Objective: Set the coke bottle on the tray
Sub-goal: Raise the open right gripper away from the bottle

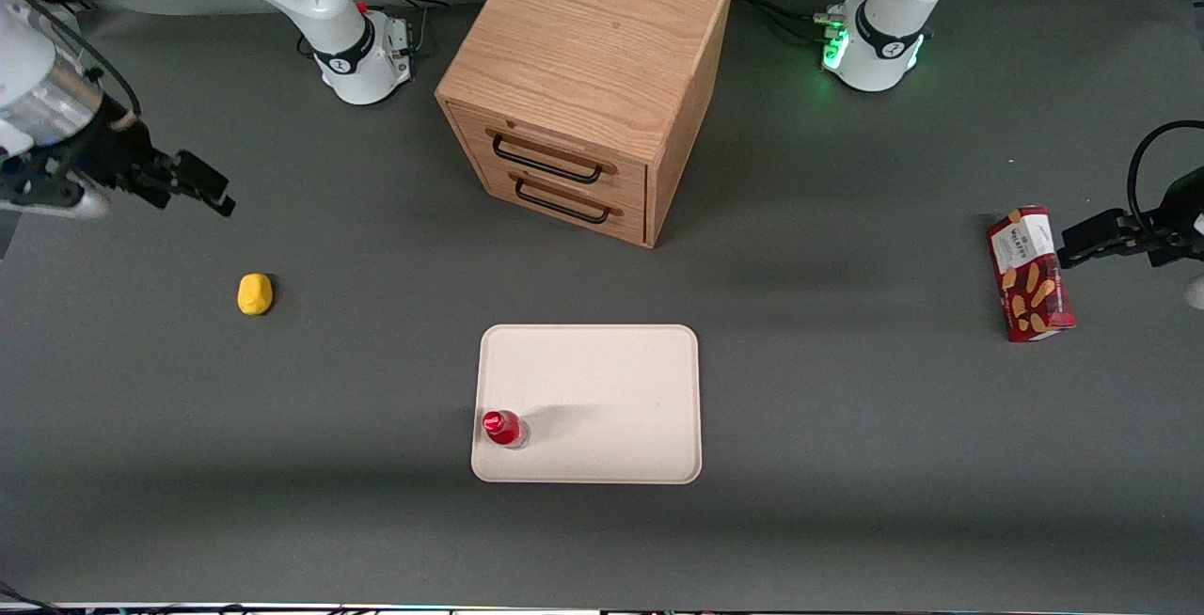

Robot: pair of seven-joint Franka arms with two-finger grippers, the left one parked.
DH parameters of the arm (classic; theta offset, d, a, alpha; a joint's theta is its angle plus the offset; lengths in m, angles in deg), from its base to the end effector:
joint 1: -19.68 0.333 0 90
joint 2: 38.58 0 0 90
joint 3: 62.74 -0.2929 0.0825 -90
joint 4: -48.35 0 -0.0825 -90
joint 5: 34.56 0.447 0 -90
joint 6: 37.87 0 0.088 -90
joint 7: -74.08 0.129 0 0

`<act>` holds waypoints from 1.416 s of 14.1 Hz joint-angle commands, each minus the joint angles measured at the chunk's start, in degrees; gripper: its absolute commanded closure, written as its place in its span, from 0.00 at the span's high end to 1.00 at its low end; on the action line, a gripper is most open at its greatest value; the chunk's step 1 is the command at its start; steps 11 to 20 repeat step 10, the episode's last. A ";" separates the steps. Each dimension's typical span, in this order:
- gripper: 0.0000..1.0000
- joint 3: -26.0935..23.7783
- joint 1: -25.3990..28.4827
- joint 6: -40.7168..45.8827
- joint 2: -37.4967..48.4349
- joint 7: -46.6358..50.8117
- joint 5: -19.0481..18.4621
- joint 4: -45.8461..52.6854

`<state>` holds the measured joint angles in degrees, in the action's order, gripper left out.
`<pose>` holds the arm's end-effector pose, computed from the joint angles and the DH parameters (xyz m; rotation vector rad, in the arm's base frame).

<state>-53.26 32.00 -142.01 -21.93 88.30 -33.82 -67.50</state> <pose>0.5486 0.0233 0.5241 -3.0532 0.3008 -0.1111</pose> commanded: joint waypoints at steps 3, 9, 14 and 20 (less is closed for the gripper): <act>1.00 0.19 0.42 6.74 1.55 -5.68 -3.37 0.79; 1.00 0.28 0.33 9.22 -2.58 -5.60 -3.28 6.77; 1.00 0.36 0.33 9.48 -3.28 -5.43 -3.28 7.65; 1.00 0.36 0.33 9.48 -3.28 -5.43 -3.28 7.65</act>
